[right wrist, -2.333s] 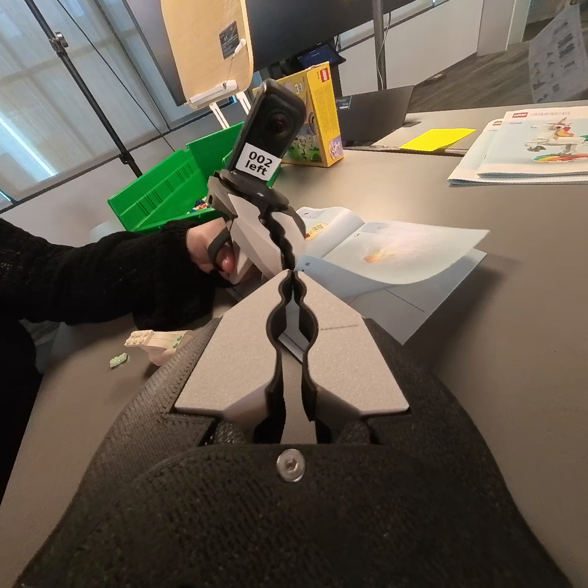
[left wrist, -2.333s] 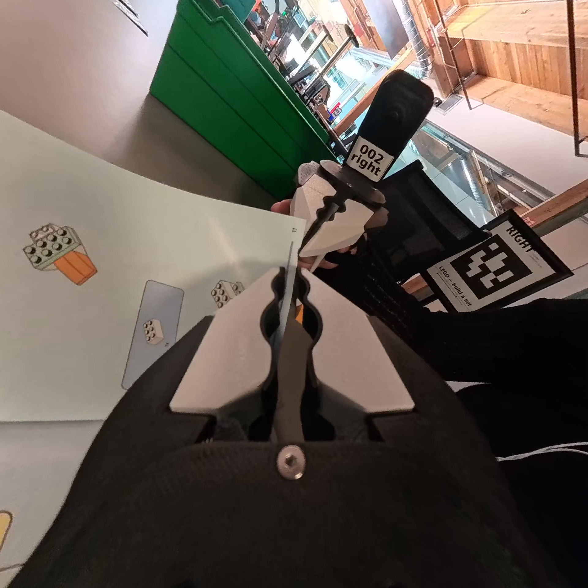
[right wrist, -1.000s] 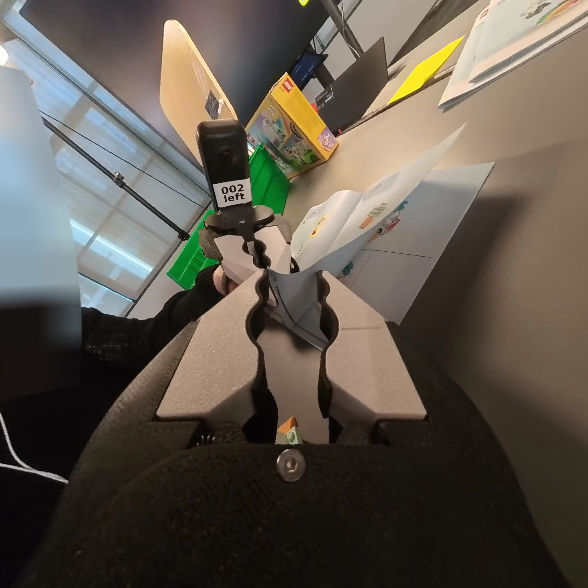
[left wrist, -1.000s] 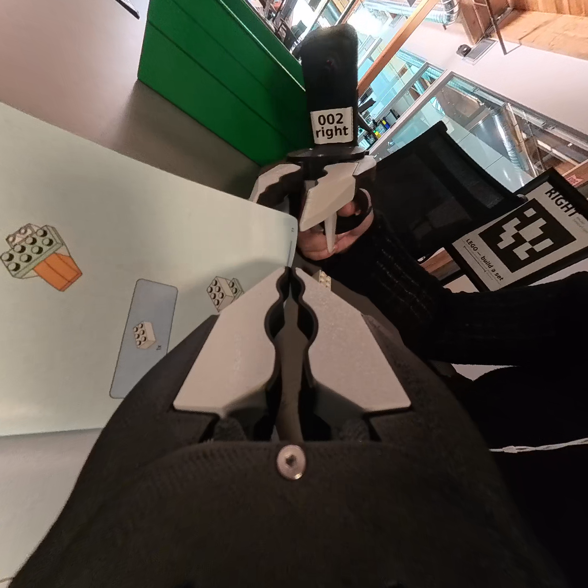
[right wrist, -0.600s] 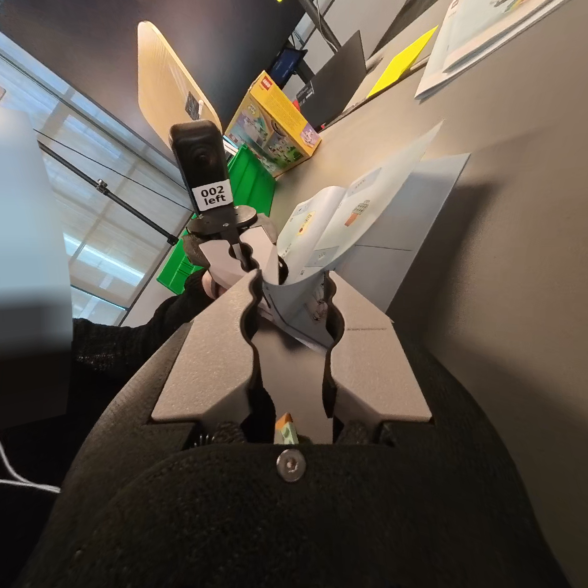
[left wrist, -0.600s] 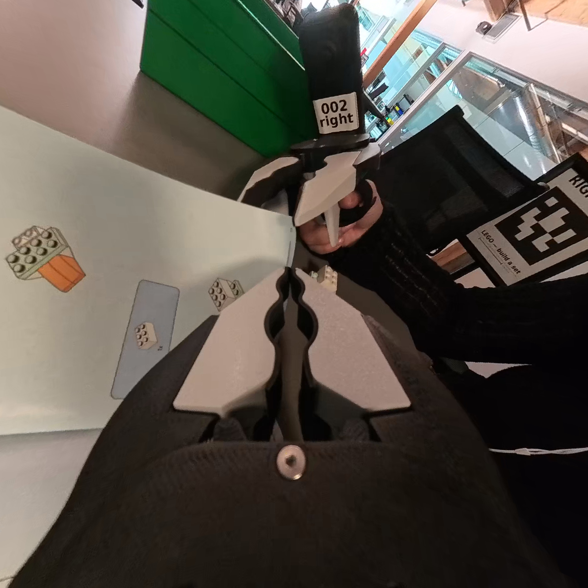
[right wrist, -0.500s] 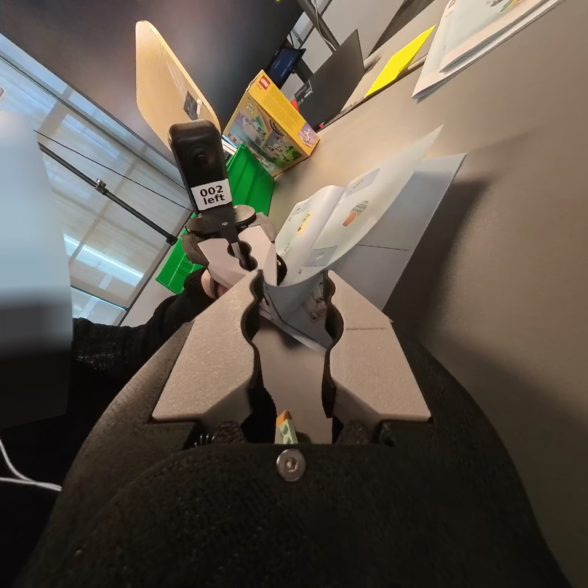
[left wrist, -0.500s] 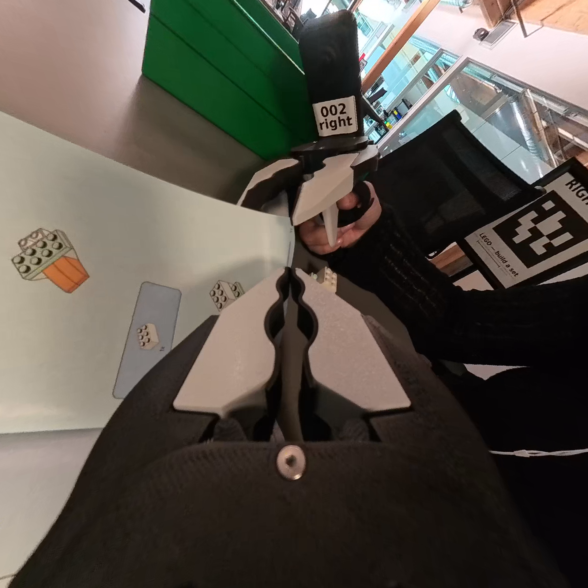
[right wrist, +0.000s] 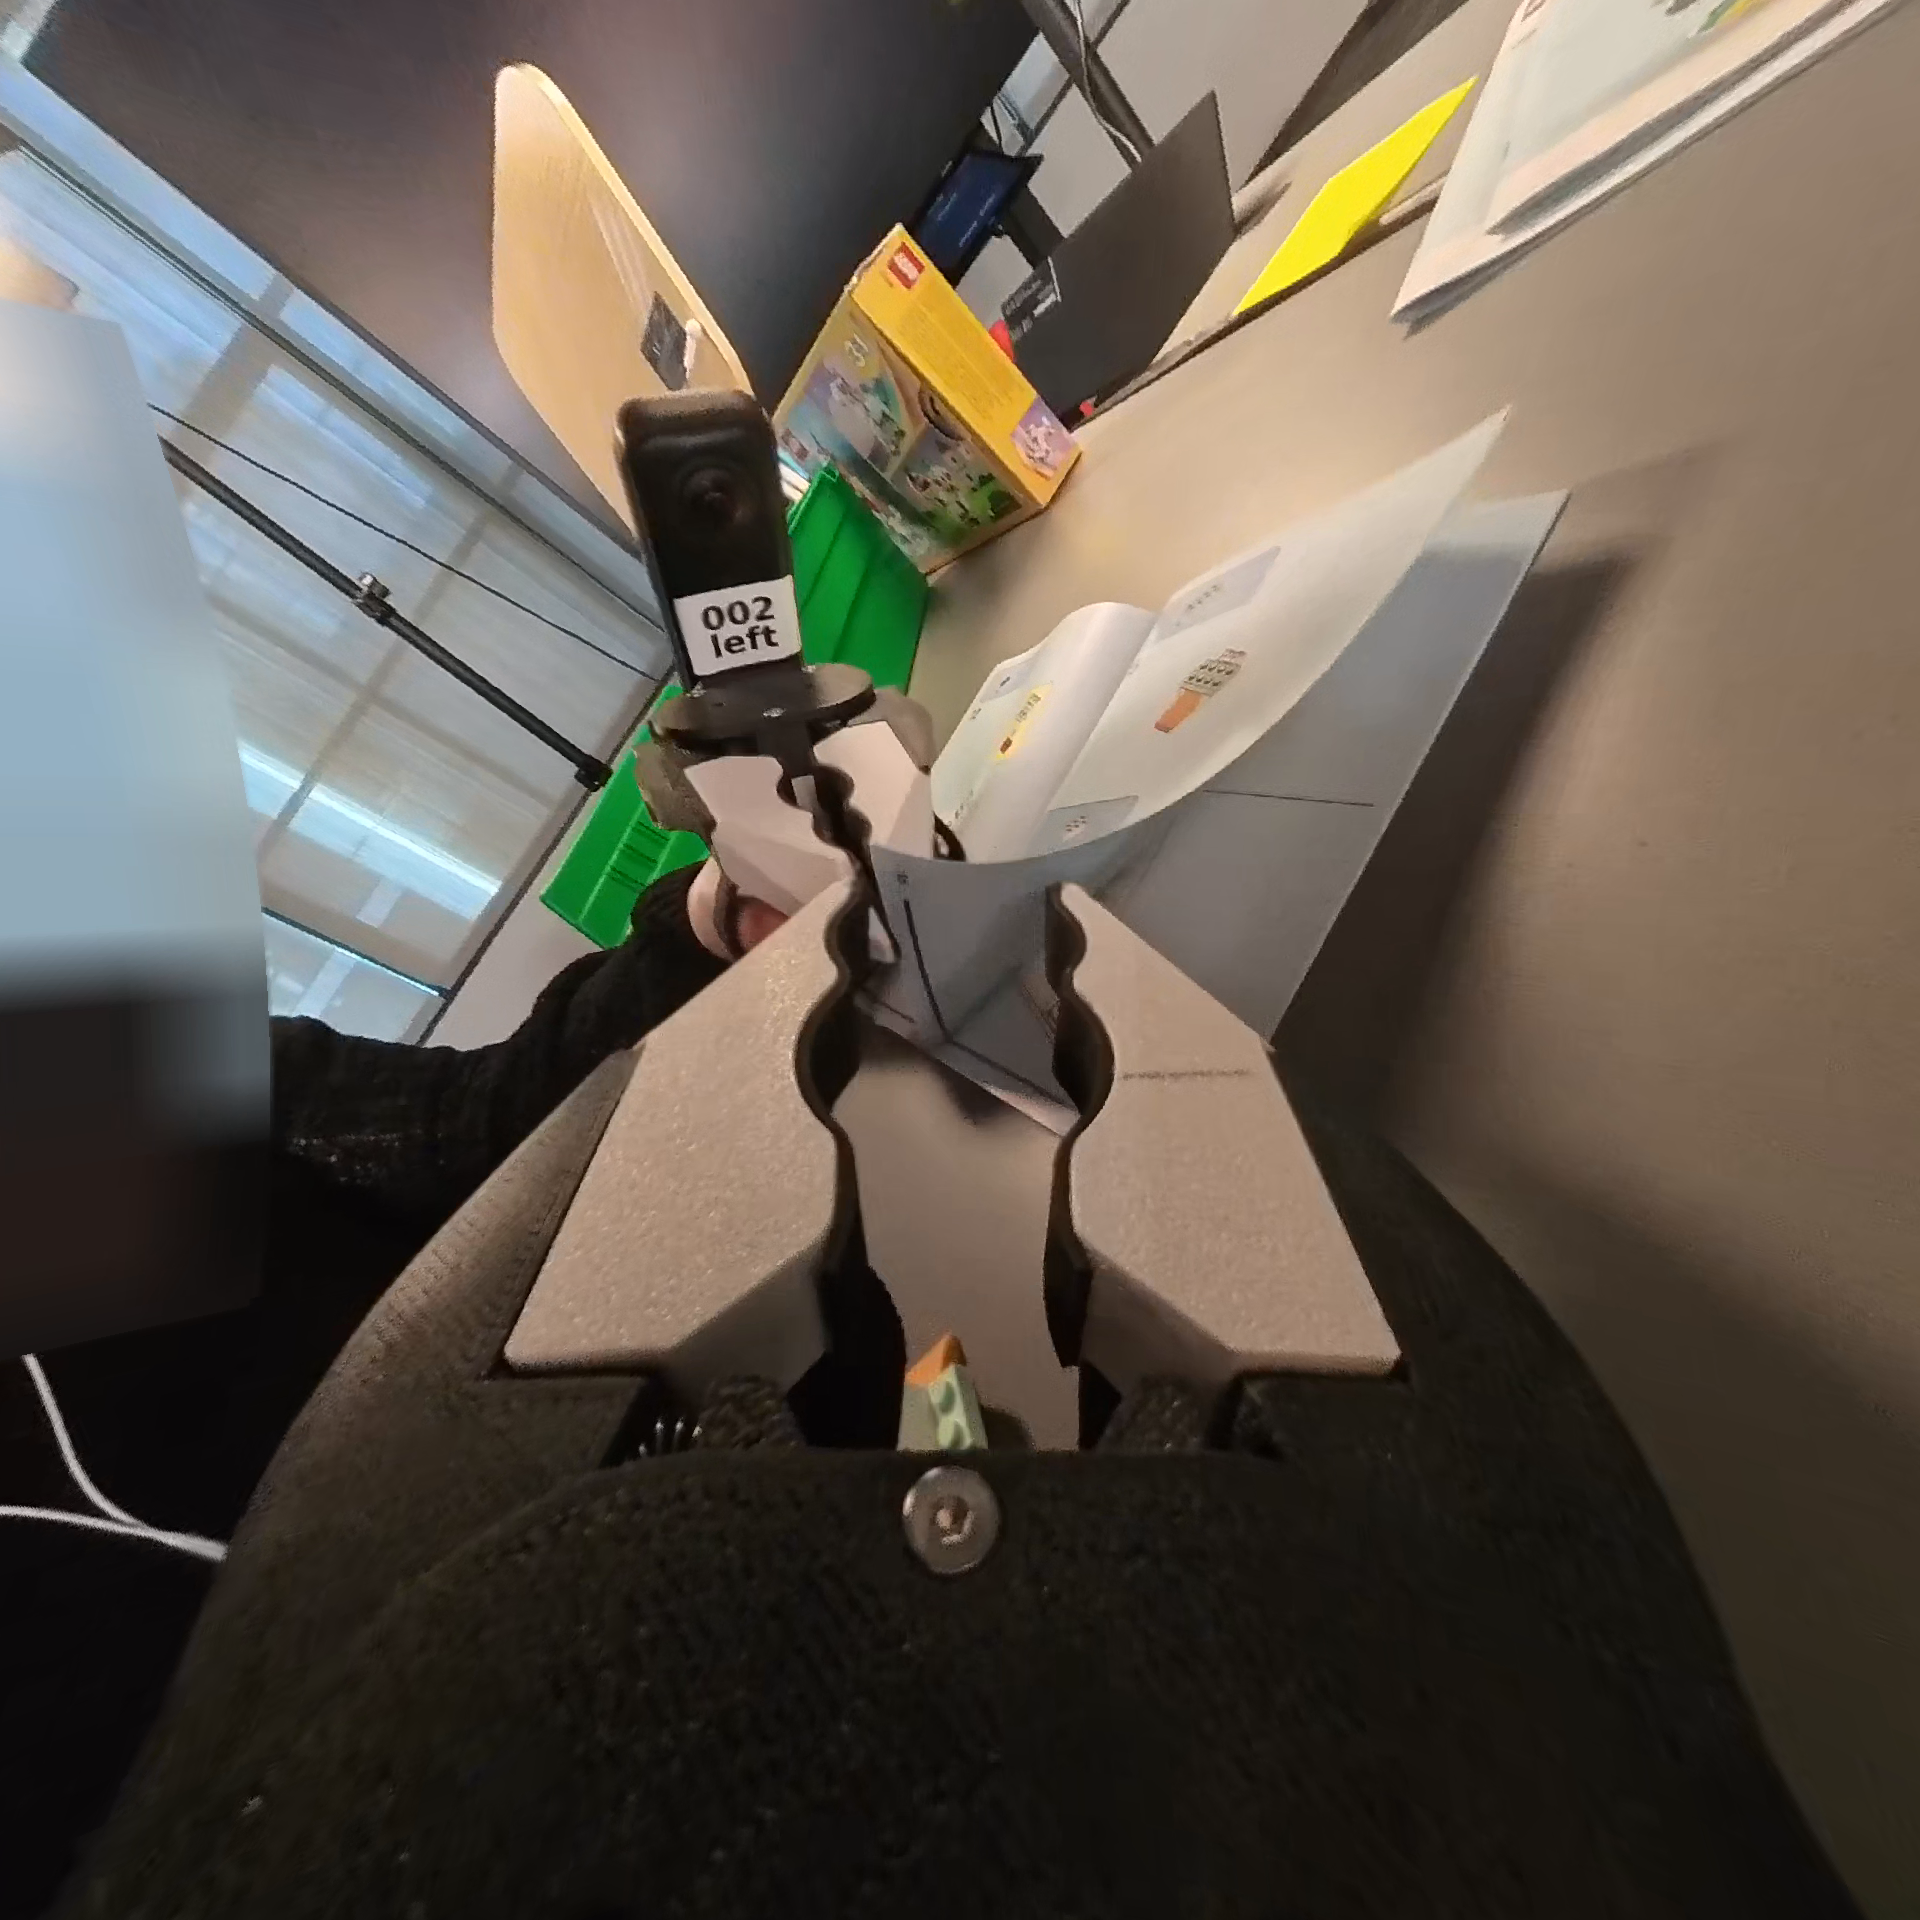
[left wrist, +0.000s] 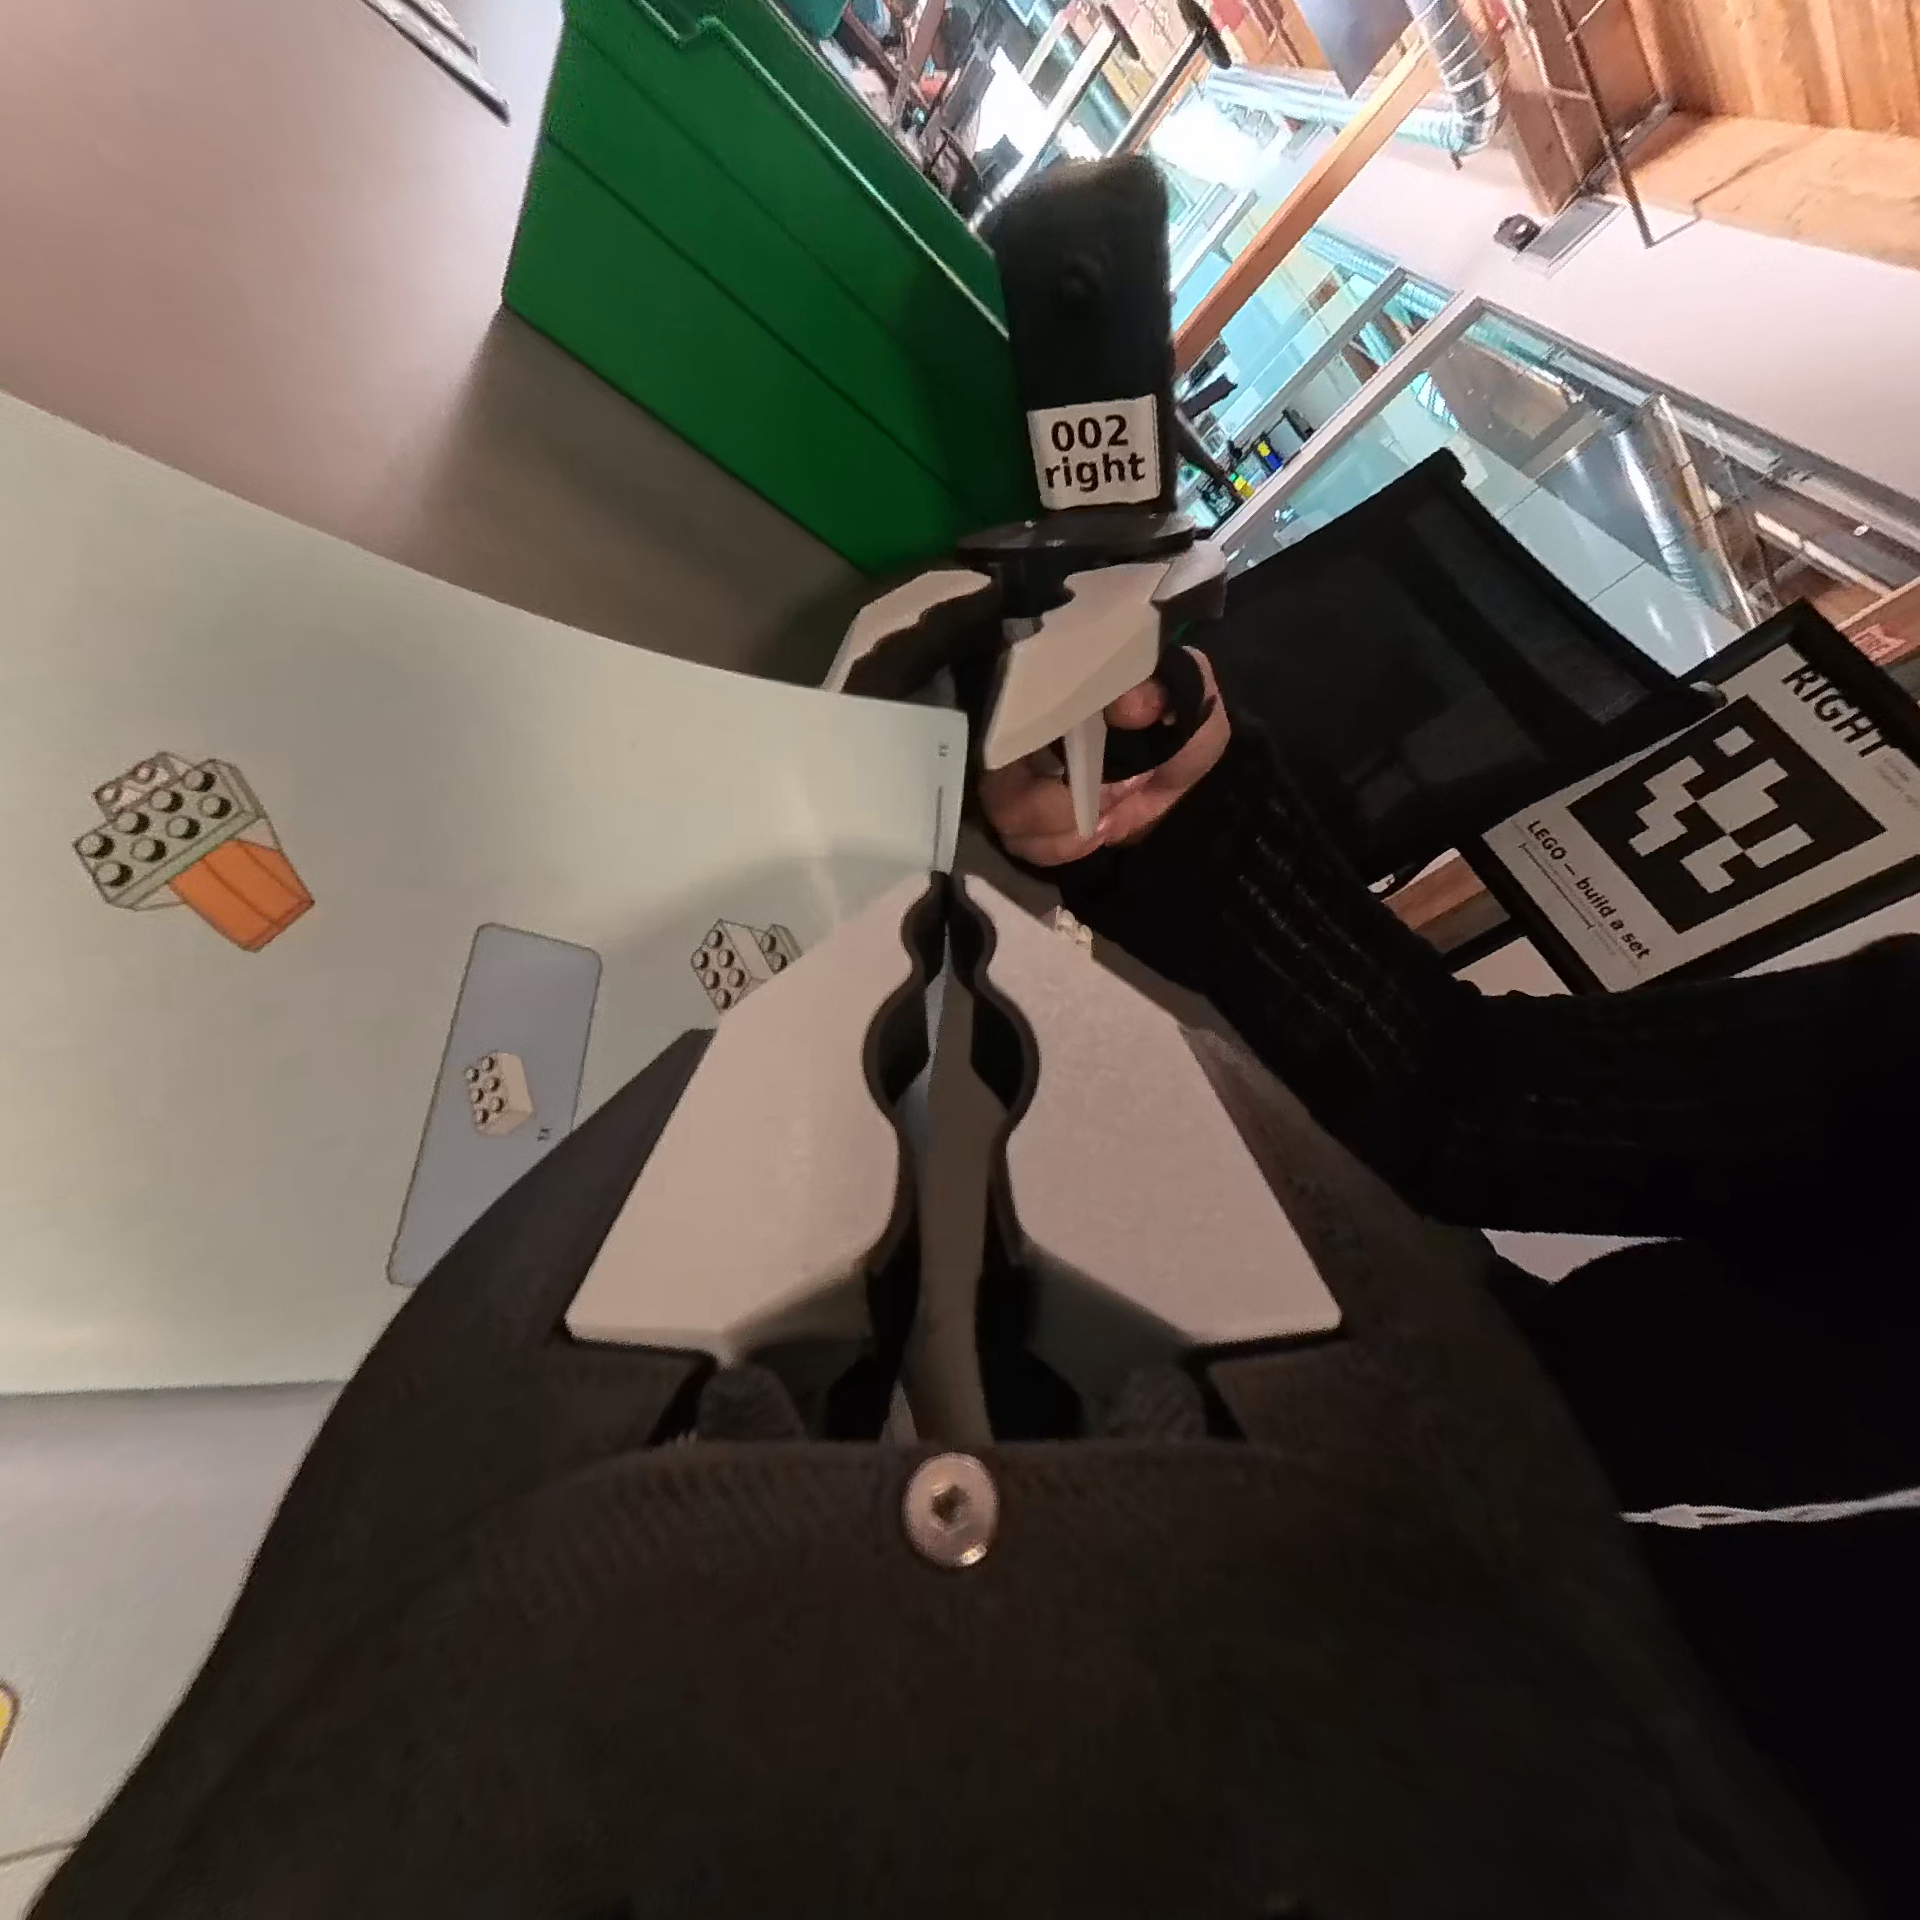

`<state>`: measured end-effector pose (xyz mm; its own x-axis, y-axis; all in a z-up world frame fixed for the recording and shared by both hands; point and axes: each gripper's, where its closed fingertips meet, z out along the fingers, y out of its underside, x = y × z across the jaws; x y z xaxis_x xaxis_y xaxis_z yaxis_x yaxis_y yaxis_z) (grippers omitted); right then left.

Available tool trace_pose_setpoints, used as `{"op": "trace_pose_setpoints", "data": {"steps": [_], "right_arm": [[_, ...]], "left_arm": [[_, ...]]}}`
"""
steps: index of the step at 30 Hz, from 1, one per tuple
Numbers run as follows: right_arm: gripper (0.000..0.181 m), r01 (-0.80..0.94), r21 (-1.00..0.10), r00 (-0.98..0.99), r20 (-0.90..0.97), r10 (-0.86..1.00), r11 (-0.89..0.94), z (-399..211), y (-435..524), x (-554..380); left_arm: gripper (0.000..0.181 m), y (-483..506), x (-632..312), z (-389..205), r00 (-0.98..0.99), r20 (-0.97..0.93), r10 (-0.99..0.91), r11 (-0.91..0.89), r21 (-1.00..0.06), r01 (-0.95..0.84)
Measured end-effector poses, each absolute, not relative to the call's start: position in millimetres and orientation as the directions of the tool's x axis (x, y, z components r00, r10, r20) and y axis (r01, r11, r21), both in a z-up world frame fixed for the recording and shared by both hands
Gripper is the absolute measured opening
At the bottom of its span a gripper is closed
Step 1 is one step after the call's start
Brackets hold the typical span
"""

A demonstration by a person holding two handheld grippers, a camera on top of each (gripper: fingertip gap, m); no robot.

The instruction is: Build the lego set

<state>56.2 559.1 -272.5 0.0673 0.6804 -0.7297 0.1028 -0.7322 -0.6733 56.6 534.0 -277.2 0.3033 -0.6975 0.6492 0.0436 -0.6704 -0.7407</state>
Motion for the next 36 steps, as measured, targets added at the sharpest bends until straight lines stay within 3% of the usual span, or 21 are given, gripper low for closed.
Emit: {"op": "trace_pose_setpoints", "data": {"steps": [15,24,36], "right_arm": [[0.006,0.145,-0.727,0.046,-0.672,0.739,-0.671,-272.2,549.5,51.0],[0.007,0.141,-0.771,-0.014,-0.629,0.777,-0.621,-264.8,543.2,50.9],[0.011,0.114,-0.79,-0.168,-0.613,0.772,-0.602,-248.6,524.8,46.1]], "left_arm": [[0.006,520.8,66.0,-280.4,0.247,0.646,-0.722,-0.674,-0.738,-0.04],[0.011,528.7,55.4,-263.7,0.203,0.671,-0.713,-0.666,-0.739,0.099],[0.002,514.1,64.7,-248.0,0.044,0.691,-0.722,-0.682,-0.721,0.123]]}}
